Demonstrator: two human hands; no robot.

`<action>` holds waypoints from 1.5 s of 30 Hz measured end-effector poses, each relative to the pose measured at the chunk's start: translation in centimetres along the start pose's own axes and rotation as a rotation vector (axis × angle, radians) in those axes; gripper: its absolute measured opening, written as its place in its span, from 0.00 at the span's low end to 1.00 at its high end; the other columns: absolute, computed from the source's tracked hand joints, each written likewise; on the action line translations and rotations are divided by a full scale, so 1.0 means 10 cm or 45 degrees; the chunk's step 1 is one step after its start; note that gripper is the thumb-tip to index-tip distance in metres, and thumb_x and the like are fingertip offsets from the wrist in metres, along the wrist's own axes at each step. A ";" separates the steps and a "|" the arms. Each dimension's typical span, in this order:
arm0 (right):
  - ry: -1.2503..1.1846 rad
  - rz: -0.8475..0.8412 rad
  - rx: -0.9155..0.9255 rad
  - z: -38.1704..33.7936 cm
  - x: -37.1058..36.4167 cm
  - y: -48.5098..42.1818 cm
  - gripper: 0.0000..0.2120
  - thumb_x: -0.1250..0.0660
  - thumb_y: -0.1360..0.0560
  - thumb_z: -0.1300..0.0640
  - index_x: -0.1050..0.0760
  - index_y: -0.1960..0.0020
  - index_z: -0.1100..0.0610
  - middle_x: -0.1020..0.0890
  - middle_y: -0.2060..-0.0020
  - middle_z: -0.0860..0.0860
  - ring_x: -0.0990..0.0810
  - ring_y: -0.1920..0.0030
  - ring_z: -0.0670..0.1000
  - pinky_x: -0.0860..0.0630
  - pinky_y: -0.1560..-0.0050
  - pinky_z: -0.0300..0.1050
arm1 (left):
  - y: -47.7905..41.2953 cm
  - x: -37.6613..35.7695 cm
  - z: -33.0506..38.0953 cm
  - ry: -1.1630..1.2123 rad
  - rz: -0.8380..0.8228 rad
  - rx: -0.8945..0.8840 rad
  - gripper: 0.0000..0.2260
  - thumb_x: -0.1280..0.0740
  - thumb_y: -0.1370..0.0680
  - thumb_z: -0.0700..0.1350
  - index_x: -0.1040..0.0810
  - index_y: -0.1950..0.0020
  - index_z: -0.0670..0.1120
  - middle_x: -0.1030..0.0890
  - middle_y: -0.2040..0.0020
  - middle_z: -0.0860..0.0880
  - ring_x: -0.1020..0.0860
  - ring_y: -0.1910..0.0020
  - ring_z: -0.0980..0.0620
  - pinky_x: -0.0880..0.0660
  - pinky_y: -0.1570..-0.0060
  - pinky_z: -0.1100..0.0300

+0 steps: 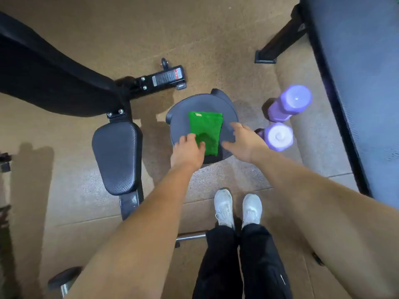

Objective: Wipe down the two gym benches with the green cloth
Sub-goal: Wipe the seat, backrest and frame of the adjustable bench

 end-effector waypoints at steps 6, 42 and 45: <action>0.120 0.113 0.066 -0.07 -0.27 -0.69 0.29 0.35 0.24 0.53 0.38 0.25 0.54 0.34 0.34 0.59 0.26 0.37 0.65 0.28 0.36 0.56 | -0.56 -0.04 -0.11 0.097 0.379 -0.159 0.17 0.41 0.18 0.51 0.33 0.29 0.57 0.33 0.31 0.49 0.34 0.35 0.44 0.26 0.43 0.45; 0.410 -0.290 0.527 -2.45 -0.90 1.15 0.17 0.30 0.27 0.57 0.37 0.67 0.53 0.33 0.73 0.48 0.34 0.70 0.49 0.38 0.67 0.45 | 1.90 1.12 -1.81 0.516 0.164 -0.132 0.17 0.27 0.32 0.64 0.24 0.61 0.51 0.21 0.65 0.52 0.23 0.63 0.50 0.30 0.64 0.55; 0.269 -0.378 0.478 -2.58 -1.34 1.11 0.11 0.29 0.25 0.54 0.31 0.59 0.50 0.22 0.61 0.50 0.25 0.60 0.50 0.32 0.59 0.45 | 2.00 0.81 -2.39 0.603 0.120 0.050 0.15 0.26 0.31 0.60 0.19 0.61 0.48 0.21 0.60 0.50 0.22 0.58 0.50 0.27 0.59 0.55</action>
Point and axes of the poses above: each hand's wrist, its own y-axis away from the middle knuckle, its own x-axis out of the back of the hand, z = x × y, the point moved 8 cm from there along -y, towards the middle knuckle
